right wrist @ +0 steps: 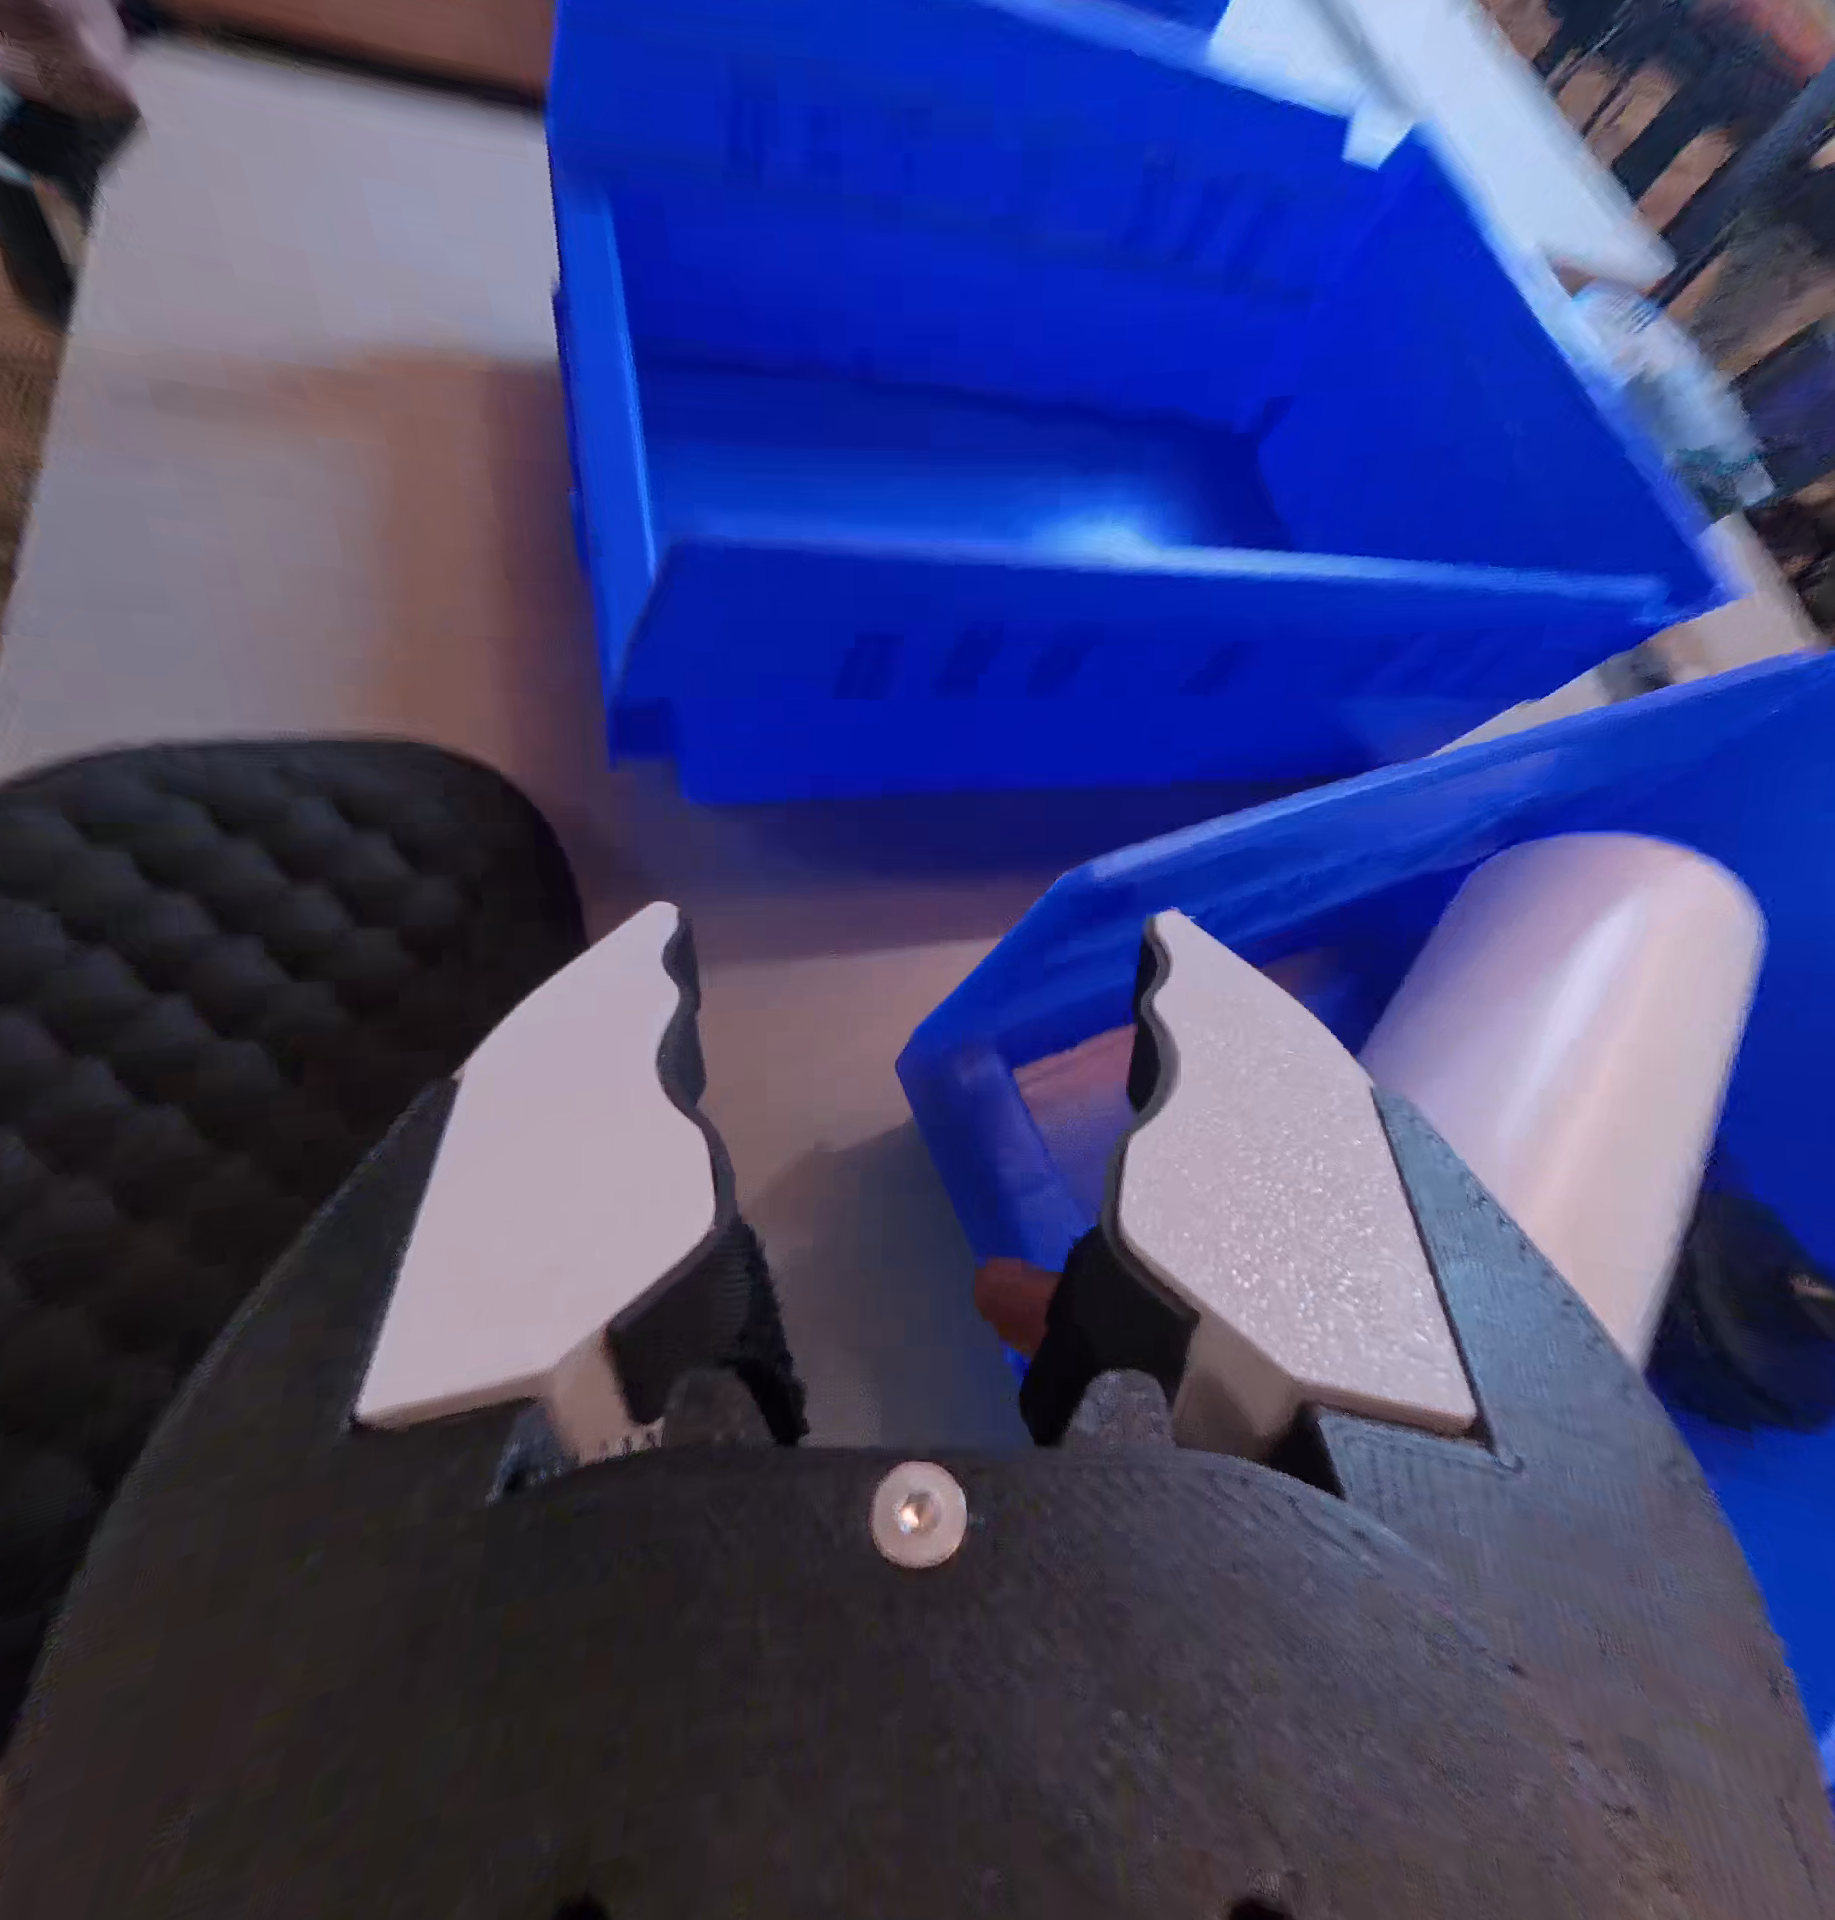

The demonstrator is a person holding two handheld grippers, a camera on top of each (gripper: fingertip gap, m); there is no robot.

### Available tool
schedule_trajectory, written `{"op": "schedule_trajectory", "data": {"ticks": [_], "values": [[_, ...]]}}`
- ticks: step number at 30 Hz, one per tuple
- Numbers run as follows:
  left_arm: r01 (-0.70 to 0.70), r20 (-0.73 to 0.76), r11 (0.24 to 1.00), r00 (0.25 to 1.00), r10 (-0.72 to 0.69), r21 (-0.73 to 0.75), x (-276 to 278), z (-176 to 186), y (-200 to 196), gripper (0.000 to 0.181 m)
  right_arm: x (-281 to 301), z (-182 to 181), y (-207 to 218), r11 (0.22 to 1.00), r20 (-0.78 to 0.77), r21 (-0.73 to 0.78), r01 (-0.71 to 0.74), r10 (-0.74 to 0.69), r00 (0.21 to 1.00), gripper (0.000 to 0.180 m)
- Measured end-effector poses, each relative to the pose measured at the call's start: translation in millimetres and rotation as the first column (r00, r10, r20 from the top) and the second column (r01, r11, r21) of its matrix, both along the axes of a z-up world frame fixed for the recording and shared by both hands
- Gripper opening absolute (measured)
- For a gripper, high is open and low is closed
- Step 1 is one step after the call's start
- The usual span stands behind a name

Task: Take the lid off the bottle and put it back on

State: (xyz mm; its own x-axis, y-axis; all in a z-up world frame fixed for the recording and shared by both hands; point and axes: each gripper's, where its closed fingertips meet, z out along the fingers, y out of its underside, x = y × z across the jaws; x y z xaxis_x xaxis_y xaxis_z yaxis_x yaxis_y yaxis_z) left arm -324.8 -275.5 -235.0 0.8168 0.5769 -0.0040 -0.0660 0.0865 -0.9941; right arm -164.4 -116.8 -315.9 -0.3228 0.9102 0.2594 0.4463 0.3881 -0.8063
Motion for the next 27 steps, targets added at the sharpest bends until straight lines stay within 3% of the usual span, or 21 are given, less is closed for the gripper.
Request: {"op": "schedule_trajectory", "data": {"ticks": [4,7,11,14,16,19,21,23,25,27], "values": [[0.01,0.089,0.995,0.996,-0.001,-0.1,-42,-42,0,0.066,-1,44,-28,0.997,-0.207,0.078,0.0,0.017,0.978,0.083],[0.08,0.164,0.988,0.985,-0.057,-0.136,-53,-65,19,0.067,-7,30,-59,0.999,-0.145,0.007,-0.032,0.032,0.989,0.091],[0.177,0.193,0.964,0.971,-0.139,-0.198,-53,-74,39,0.067,-24,5,-65,0.998,-0.046,-0.062,0.023,-0.026,0.999,0.104],[0.226,0.209,0.948,0.961,-0.179,-0.226,-48,-79,49,0.052,-32,-2,-68,0.994,-0.001,-0.108,0.033,-0.033,0.999,0.104],[0.207,0.202,0.948,0.966,-0.16,-0.241,-46,-80,46,0.025,-37,-4,-66,0.992,0.007,-0.117,0.042,-0.041,0.999,0.103],[0.182,0.205,0.947,0.97,-0.13,-0.264,-35,-82,33,0.019,-42,-6,-58,0.991,0.013,-0.114,0.073,-0.072,0.997,0.105],[0.18,0.19,0.946,0.973,-0.131,-0.27,-26,-82,25,0.017,-41,-5,-52,0.991,0.009,-0.1,0.09,-0.09,0.996,0.098],[0.196,0.193,0.945,0.97,-0.147,-0.261,-19,-82,20,0.024,-41,-4,-47,0.989,0.008,-0.103,0.104,-0.104,0.995,0.087],[0.179,0.198,0.951,0.971,-0.131,-0.253,-22,-82,18,0.049,-41,-3,-43,0.986,0.011,-0.116,0.116,-0.116,0.993,0.074],[0.145,0.191,0.953,0.977,-0.095,-0.266,-31,-83,18,0.055,-41,-2,-37,0.984,0.015,-0.116,0.133,-0.132,0.991,0.061]]}}
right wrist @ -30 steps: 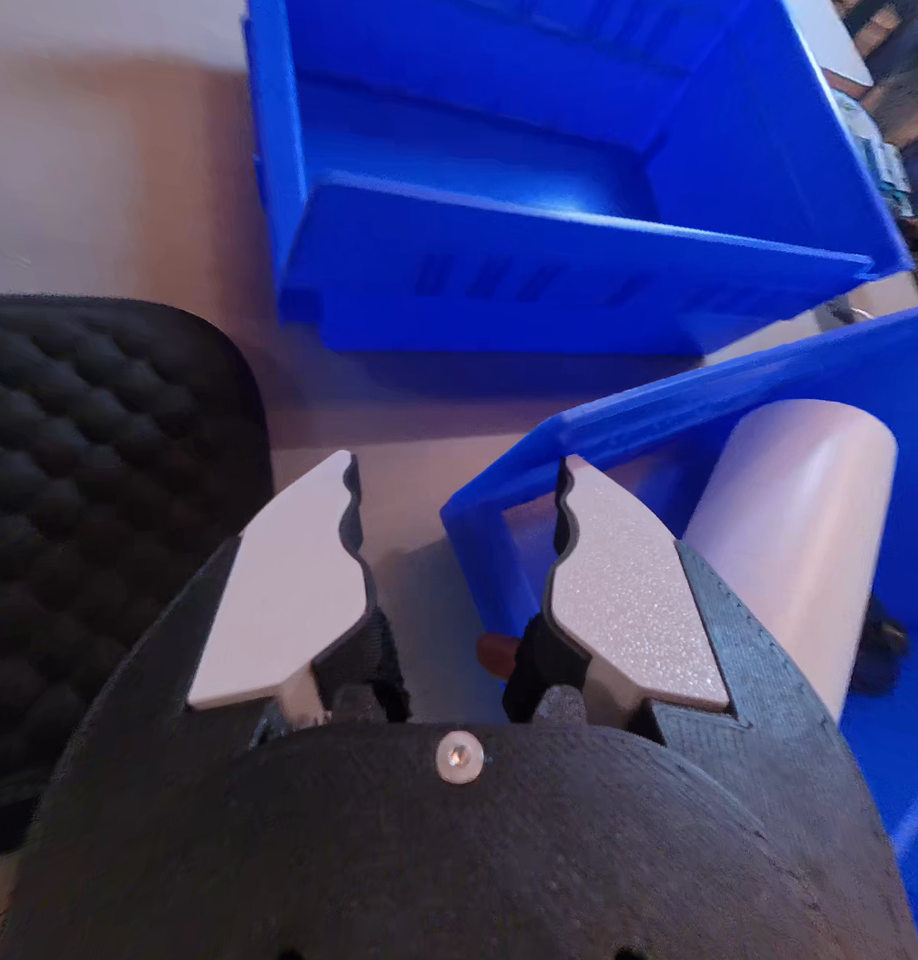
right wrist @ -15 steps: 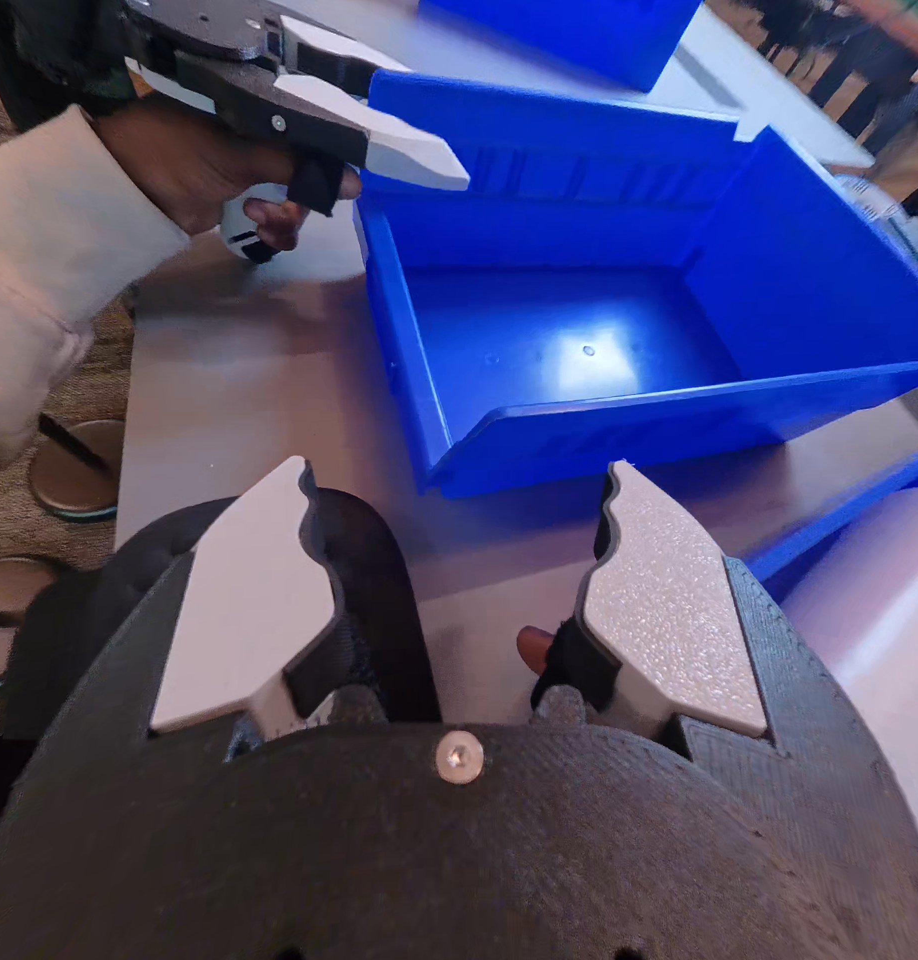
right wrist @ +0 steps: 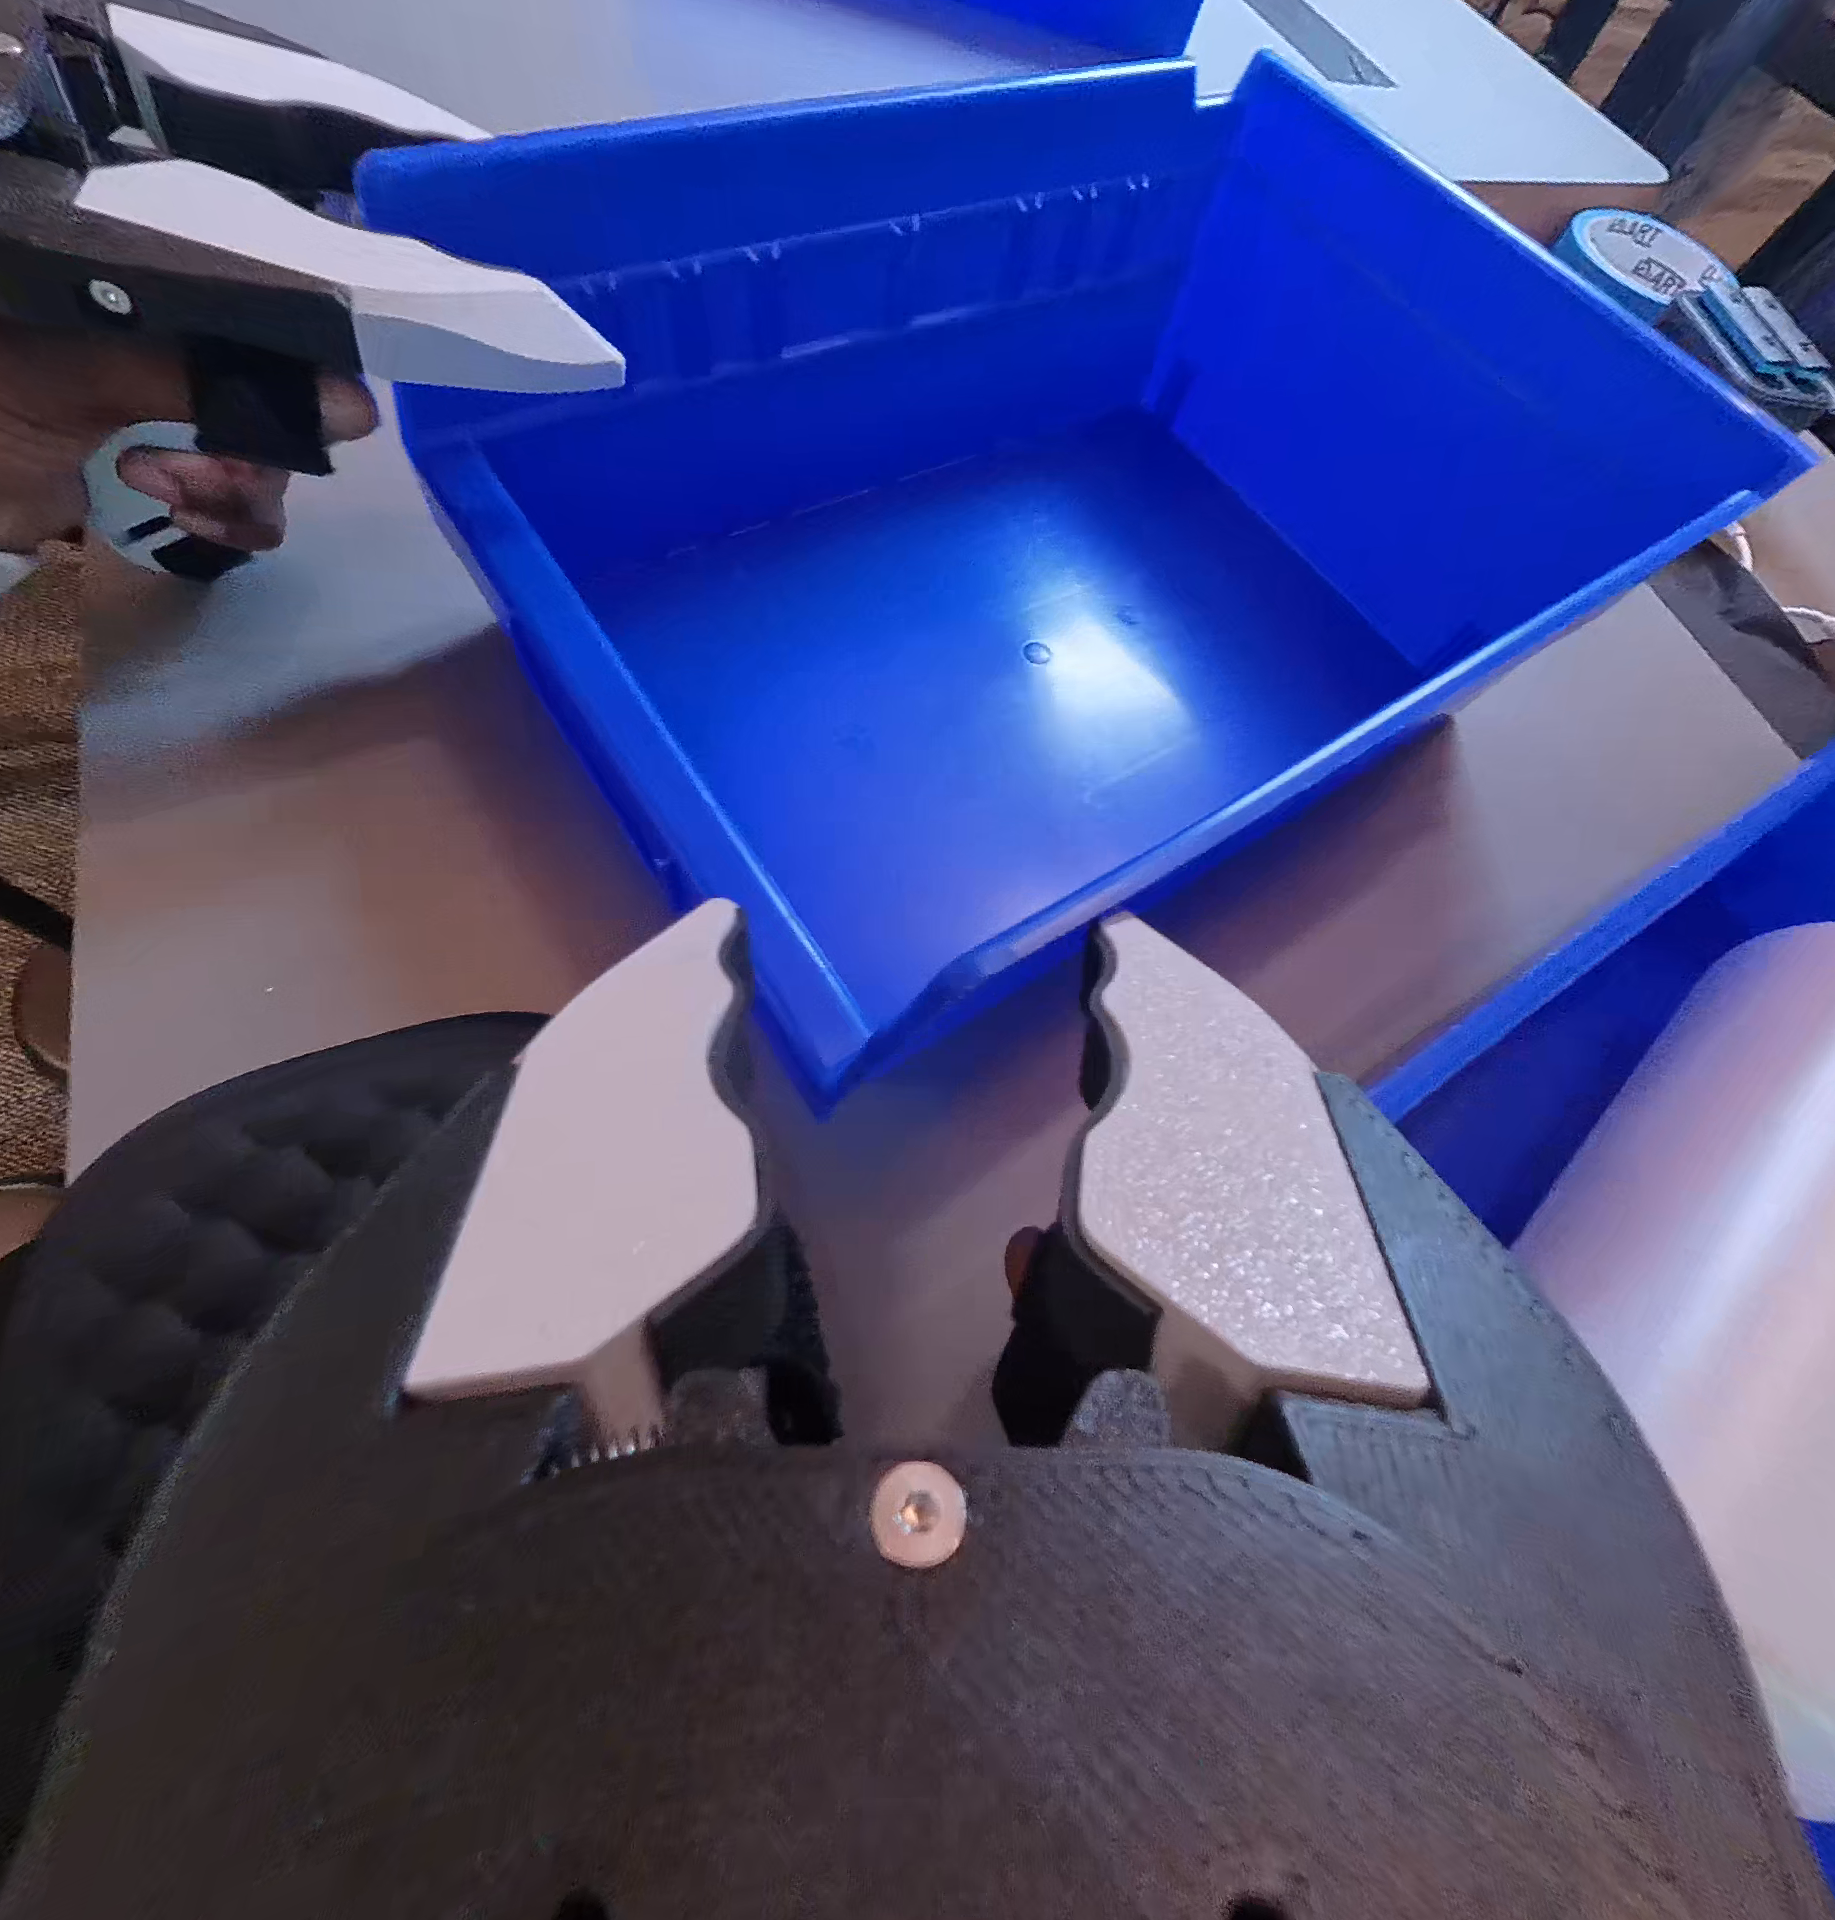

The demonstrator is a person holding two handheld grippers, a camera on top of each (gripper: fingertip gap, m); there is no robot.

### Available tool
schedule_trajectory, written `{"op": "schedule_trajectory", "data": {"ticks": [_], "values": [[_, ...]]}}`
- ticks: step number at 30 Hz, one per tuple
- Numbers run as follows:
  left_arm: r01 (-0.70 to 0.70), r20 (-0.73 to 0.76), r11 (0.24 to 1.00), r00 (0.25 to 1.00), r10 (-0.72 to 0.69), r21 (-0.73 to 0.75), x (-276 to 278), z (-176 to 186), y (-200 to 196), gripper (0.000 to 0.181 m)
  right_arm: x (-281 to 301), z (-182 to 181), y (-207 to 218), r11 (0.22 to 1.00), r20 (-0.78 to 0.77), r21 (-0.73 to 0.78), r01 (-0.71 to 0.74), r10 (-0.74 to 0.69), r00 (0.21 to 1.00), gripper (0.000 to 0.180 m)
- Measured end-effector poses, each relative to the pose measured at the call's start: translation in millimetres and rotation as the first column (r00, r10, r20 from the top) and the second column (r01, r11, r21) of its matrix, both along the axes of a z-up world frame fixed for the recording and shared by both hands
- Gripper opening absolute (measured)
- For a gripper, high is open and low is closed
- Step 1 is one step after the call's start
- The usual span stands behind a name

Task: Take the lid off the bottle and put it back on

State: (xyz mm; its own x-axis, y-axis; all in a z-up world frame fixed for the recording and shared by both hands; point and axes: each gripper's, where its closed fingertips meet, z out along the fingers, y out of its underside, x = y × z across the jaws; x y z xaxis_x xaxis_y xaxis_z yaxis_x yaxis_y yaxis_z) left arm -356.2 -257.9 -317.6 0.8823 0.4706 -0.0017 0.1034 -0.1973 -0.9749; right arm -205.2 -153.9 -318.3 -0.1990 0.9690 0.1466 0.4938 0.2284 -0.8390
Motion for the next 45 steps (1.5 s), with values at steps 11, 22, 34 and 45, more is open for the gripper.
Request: {"op": "schedule_trajectory", "data": {"ticks": [11,22,34,45], "values": [[-0.215,-0.111,0.975,0.972,0.208,-0.05,-6,-1,6,0.007,-6,-13,10,0.996,0.049,0.089,0.01,-0.014,0.999,0.034],[-0.341,-0.197,0.91,0.9,0.388,0.234,26,83,-30,0.006,-2,45,3,0.979,-0.175,0.2,0.03,0.006,0.985,0.024],[-0.11,-0.304,0.889,0.915,0.265,0.444,118,195,49,0.006,98,157,63,0.916,-0.444,0.303,0.263,-0.108,0.889,0.022],[0.284,-0.271,0.847,0.947,-0.173,0.45,275,203,240,0.006,295,174,183,0.697,-0.498,0.294,0.654,-0.472,0.728,0.022]]}}
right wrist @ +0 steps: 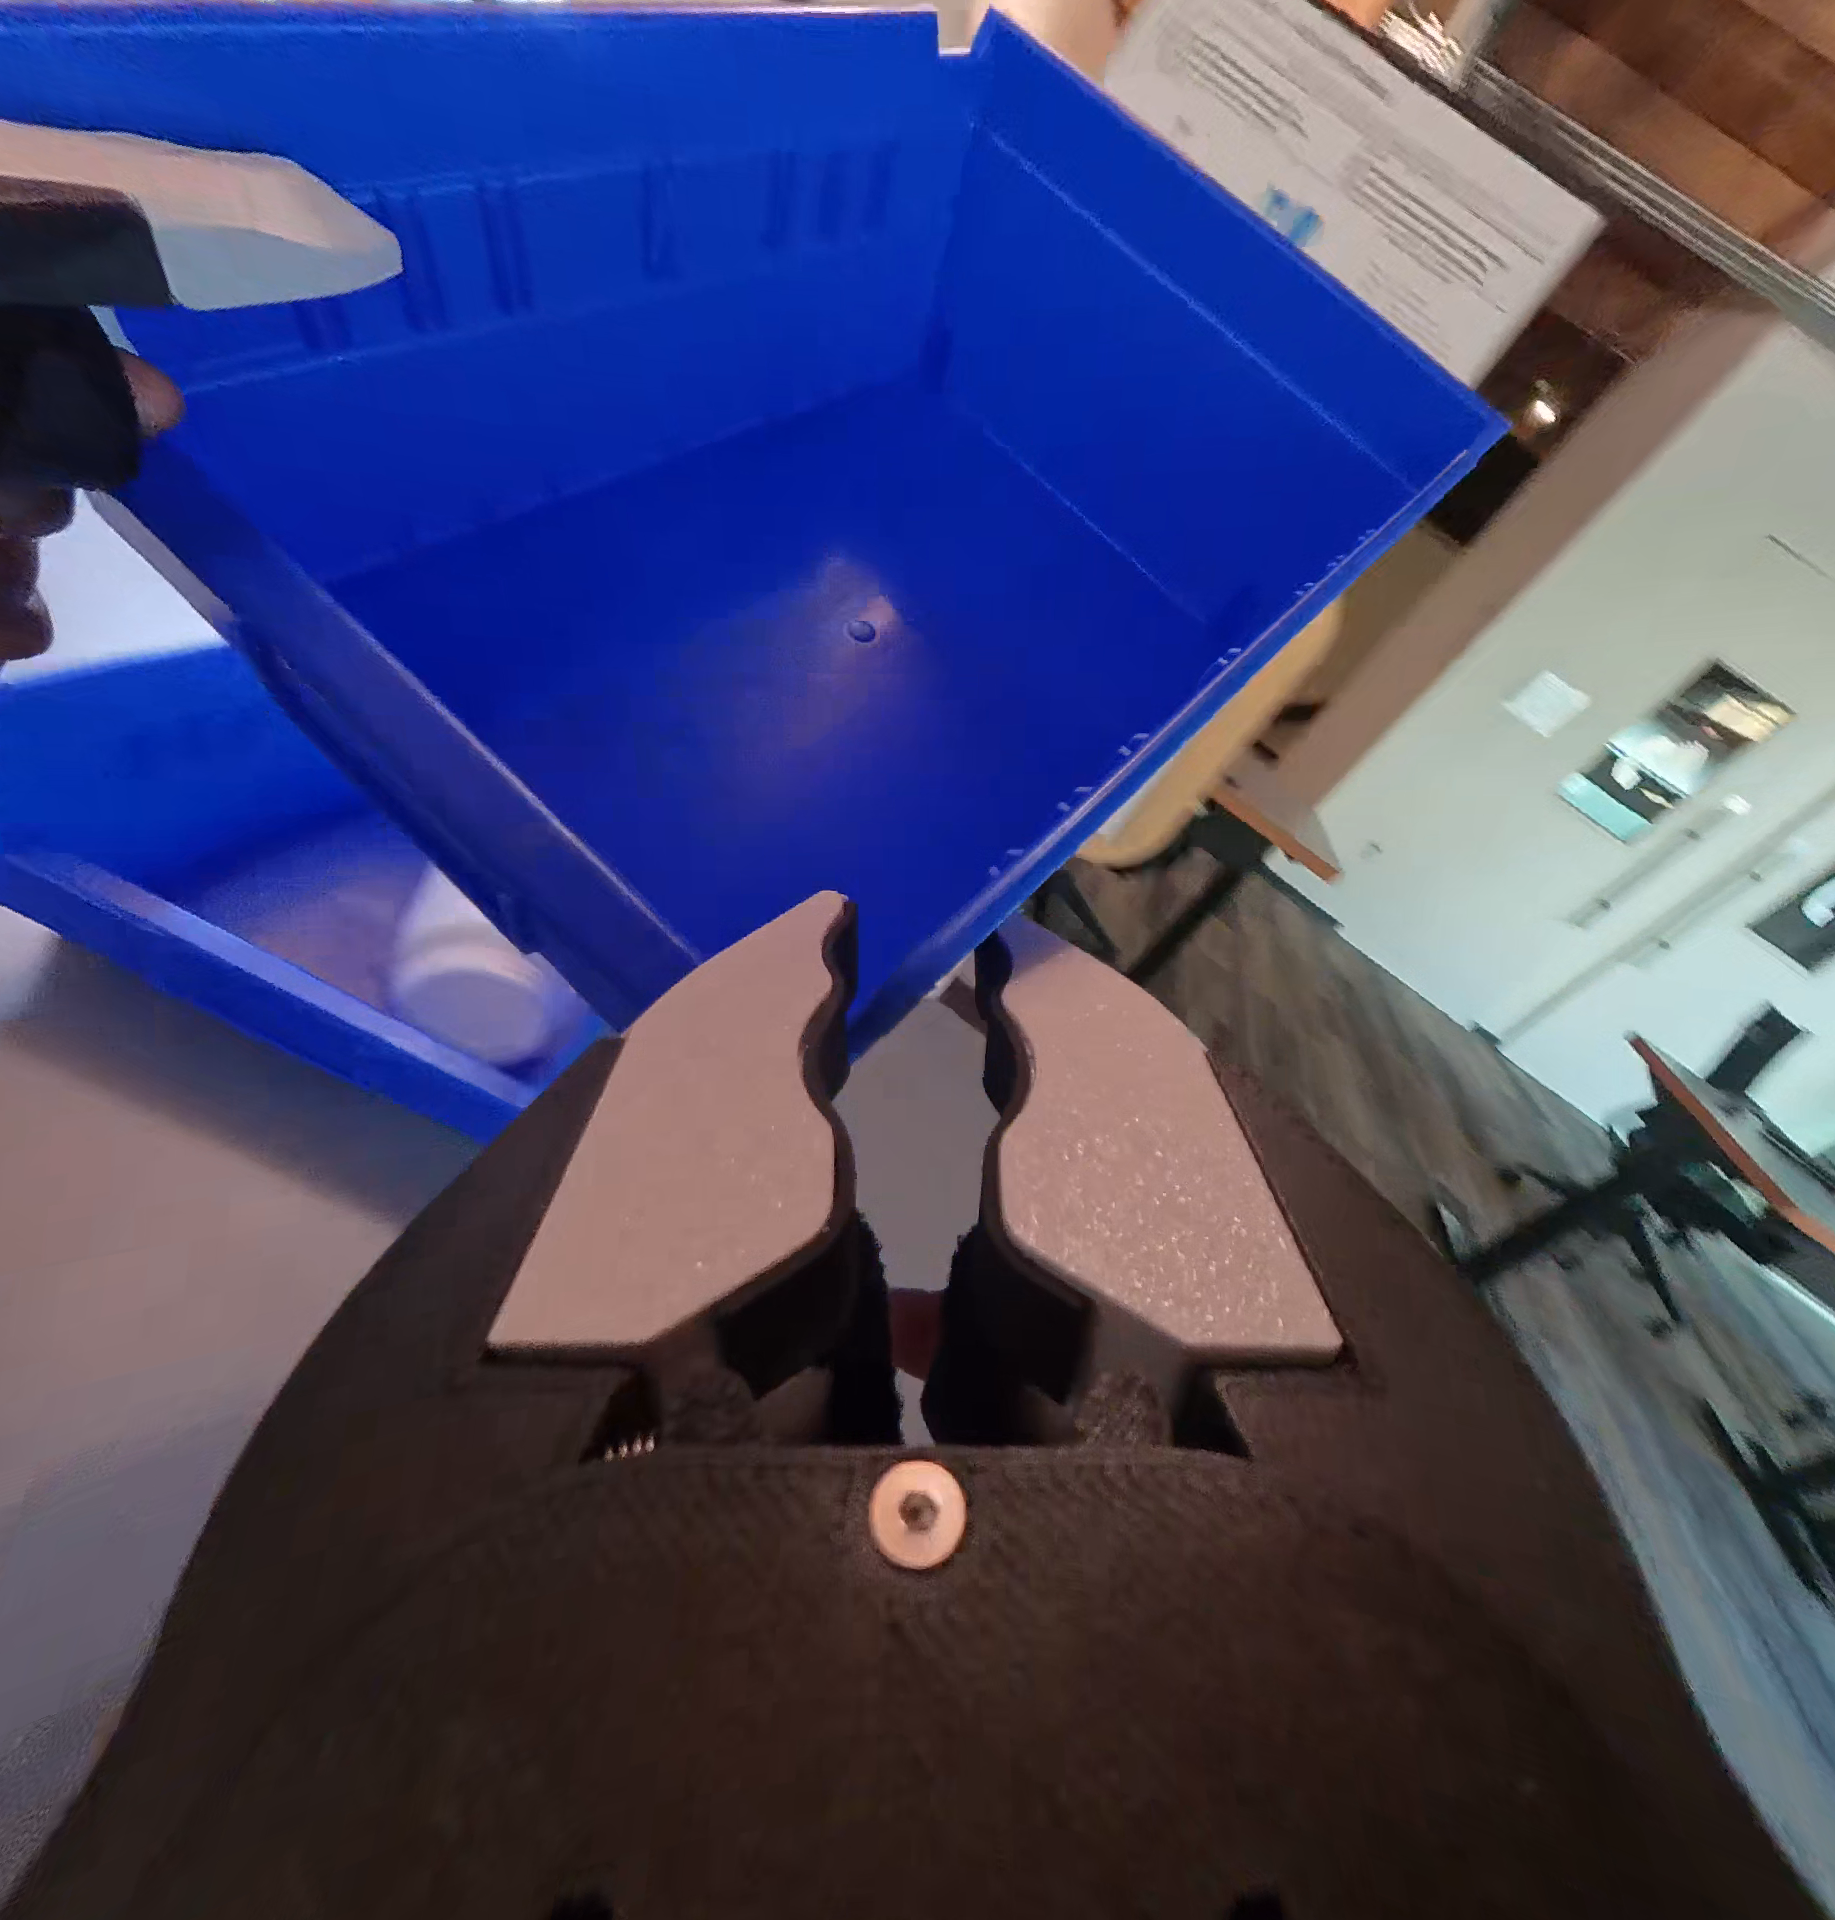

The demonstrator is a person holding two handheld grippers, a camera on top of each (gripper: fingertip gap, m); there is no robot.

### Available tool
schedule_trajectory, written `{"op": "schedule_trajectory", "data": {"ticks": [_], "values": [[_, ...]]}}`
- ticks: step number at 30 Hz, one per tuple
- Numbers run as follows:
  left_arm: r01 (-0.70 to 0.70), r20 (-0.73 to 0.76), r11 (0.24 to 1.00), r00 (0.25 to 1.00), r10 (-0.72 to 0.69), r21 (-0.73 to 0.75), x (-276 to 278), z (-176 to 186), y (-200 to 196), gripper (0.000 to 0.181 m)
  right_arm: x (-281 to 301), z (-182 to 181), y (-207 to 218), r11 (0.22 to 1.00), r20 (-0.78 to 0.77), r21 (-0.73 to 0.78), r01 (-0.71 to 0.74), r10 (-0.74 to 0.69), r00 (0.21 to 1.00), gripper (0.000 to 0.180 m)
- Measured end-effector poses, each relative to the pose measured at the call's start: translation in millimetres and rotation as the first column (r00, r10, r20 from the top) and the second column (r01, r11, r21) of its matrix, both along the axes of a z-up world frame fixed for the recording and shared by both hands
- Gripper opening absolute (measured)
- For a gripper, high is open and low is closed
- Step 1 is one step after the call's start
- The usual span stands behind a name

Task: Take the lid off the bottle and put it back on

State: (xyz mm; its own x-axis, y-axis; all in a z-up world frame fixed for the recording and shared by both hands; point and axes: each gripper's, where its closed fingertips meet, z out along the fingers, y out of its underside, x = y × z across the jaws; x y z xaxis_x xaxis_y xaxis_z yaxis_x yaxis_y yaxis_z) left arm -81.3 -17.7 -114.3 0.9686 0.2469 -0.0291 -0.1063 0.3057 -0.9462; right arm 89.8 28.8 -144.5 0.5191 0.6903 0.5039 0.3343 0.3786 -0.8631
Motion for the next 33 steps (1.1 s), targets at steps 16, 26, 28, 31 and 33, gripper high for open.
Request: {"op": "schedule_trajectory", "data": {"ticks": [16,26,28,31,33], "values": [[0.38,0.166,0.849,0.925,-0.342,-0.368,201,-105,179,0.006,213,-85,105,0.865,0.185,-0.31,0.395,-0.352,0.917,0.021],[0.47,0.266,0.735,0.883,-0.388,-0.489,250,-174,194,0.017,263,-154,135,0.732,0.346,-0.438,0.521,-0.398,0.85,0.017],[0.481,0.255,0.729,0.876,-0.408,-0.486,255,-175,193,0.02,266,-157,136,0.723,0.346,-0.453,0.521,-0.397,0.85,0.017],[0.52,0.254,0.691,0.852,-0.457,-0.503,266,-177,187,0.026,277,-158,140,0.706,0.378,-0.437,0.557,-0.418,0.826,0.017],[0.541,0.251,0.655,0.836,-0.488,-0.528,271,-184,182,0.032,280,-158,139,0.706,0.377,-0.454,0.544,-0.401,0.835,0.02]]}}
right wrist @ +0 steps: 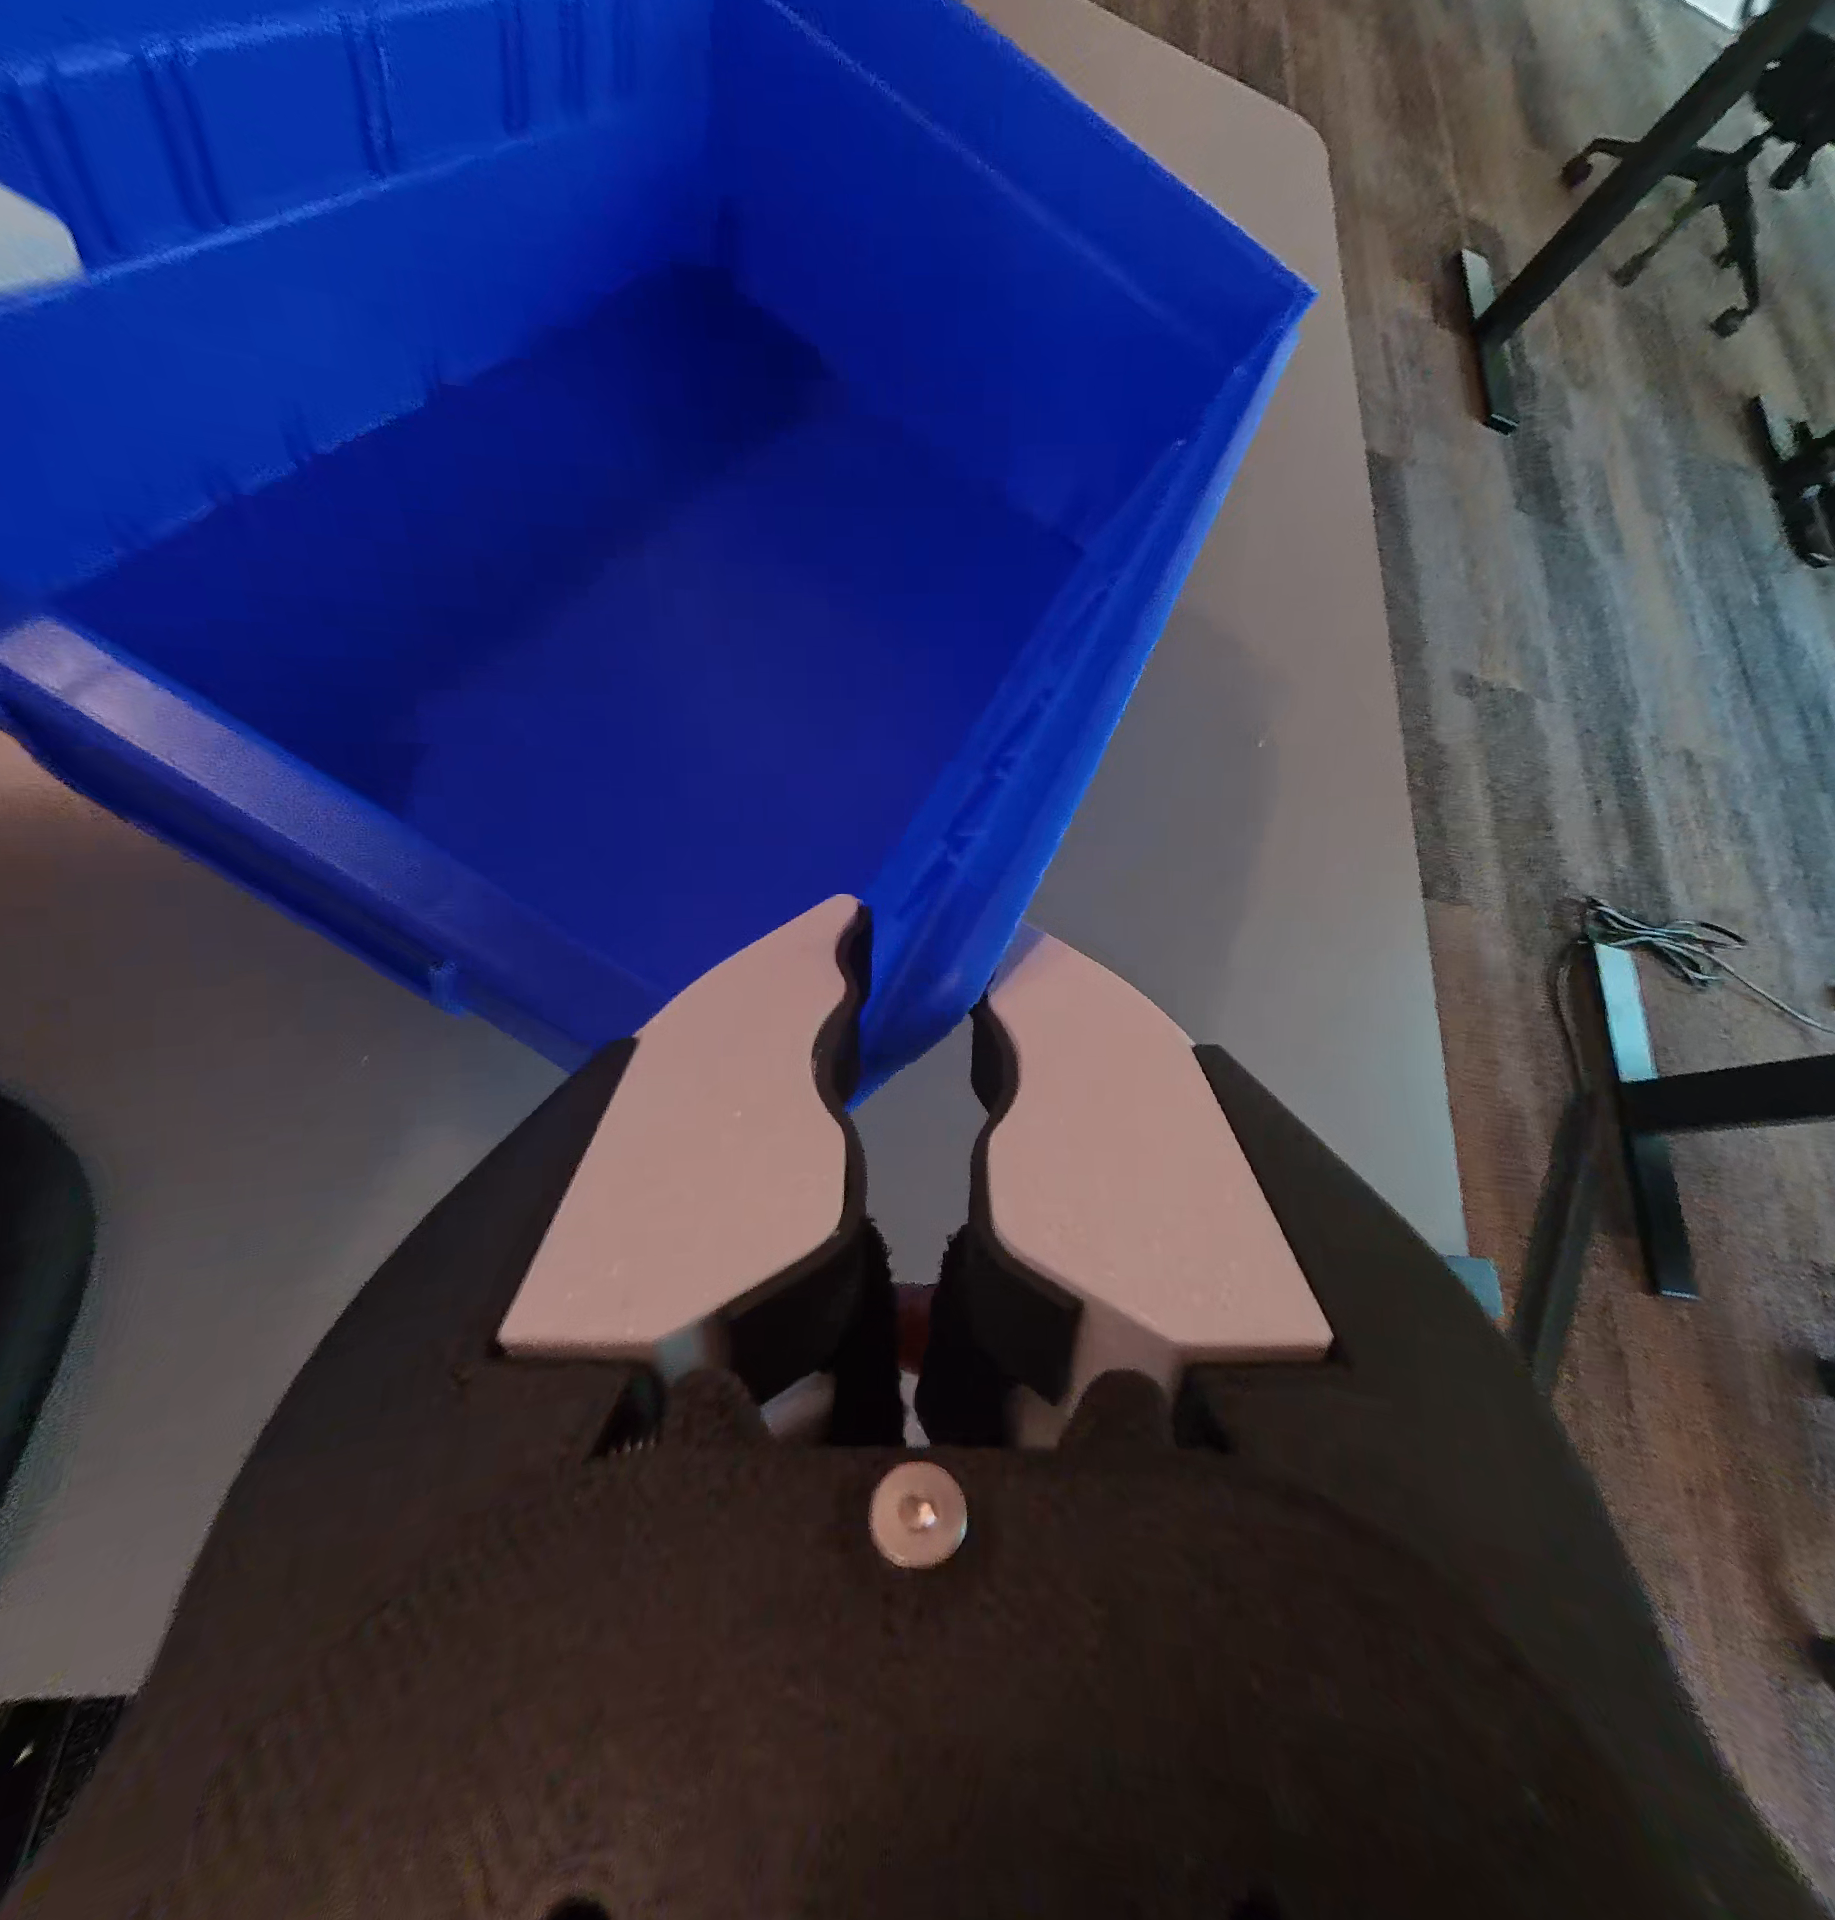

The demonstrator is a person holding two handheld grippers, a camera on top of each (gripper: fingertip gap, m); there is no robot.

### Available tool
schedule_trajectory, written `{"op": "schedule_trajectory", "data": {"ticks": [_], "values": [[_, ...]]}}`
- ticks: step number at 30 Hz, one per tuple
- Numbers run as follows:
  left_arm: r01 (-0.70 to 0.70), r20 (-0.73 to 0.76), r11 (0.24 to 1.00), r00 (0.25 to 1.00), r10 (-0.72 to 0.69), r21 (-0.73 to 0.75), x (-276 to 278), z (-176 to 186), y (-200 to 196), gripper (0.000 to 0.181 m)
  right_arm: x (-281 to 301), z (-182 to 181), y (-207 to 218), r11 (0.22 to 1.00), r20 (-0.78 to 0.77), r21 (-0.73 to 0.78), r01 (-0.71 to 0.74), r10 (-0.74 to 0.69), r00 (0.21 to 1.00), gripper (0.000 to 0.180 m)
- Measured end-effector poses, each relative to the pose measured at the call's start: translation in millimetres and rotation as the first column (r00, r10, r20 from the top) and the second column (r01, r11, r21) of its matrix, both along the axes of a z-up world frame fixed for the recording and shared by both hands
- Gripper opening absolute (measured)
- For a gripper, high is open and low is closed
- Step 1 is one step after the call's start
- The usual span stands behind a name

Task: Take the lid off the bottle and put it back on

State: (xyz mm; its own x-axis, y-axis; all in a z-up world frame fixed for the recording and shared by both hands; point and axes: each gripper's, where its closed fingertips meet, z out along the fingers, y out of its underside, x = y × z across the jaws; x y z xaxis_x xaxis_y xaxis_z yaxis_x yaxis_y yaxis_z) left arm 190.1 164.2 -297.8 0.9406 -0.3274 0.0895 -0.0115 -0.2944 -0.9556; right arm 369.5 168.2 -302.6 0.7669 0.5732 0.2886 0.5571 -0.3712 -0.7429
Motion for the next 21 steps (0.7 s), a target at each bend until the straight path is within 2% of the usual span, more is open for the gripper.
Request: {"op": "schedule_trajectory", "data": {"ticks": [2,4,5,7,9,11,13,15,17,19,21], "values": [[0.08,0.007,0.996,0.997,-0.08,-0.027,9,-6,-5,0.048,-1,-4,-3,0.998,-0.034,-0.057,-0.035,0.033,0.999,0.023],[0.188,0.032,0.976,0.982,-0.186,-0.11,19,-14,-15,0.074,-1,-6,-5,0.994,-0.063,-0.095,-0.054,0.049,0.997,0.03],[0.24,0.05,0.96,0.971,-0.235,-0.141,22,-14,-22,0.079,0,-4,-6,0.993,-0.071,-0.099,-0.059,0.052,0.996,0.032],[0.271,0.047,0.958,0.962,-0.267,-0.093,15,3,-35,0.08,0,12,-6,0.997,-0.116,-0.035,-0.068,0.063,0.991,0.038],[0.279,-0.017,0.96,0.96,-0.279,0.01,0,29,-50,0.08,-3,35,-9,0.997,-0.174,0.039,-0.072,0.078,0.982,0.044],[0.33,-0.109,0.942,0.941,-0.322,0.066,-14,51,-79,0.08,-13,55,-16,0.99,-0.224,0.102,-0.099,0.12,0.967,0.046],[0.373,-0.263,0.926,0.901,-0.346,0.056,-38,57,-112,0.08,-37,69,-31,0.969,-0.249,0.147,-0.2,0.232,0.94,0.048],[0.307,-0.47,0.952,0.841,-0.267,0.01,-85,47,-135,0.08,-69,69,-52,0.923,-0.215,0.158,-0.351,0.379,0.9,0.06],[0.147,-0.669,0.989,0.733,-0.124,-0.022,-149,32,-147,0.077,-98,54,-72,0.861,-0.132,0.113,-0.495,0.507,0.852,0.073],[0.024,-0.76,0.994,0.642,-0.1,-0.11,-201,7,-161,0.073,-118,29,-84,0.81,-0.006,0.039,-0.585,0.585,0.811,0.077],[-0.029,-0.763,0.981,0.633,-0.131,-0.192,-229,-19,-170,0.071,-128,1,-83,0.795,0.134,-0.035,-0.606,0.605,0.785,0.08]]}}
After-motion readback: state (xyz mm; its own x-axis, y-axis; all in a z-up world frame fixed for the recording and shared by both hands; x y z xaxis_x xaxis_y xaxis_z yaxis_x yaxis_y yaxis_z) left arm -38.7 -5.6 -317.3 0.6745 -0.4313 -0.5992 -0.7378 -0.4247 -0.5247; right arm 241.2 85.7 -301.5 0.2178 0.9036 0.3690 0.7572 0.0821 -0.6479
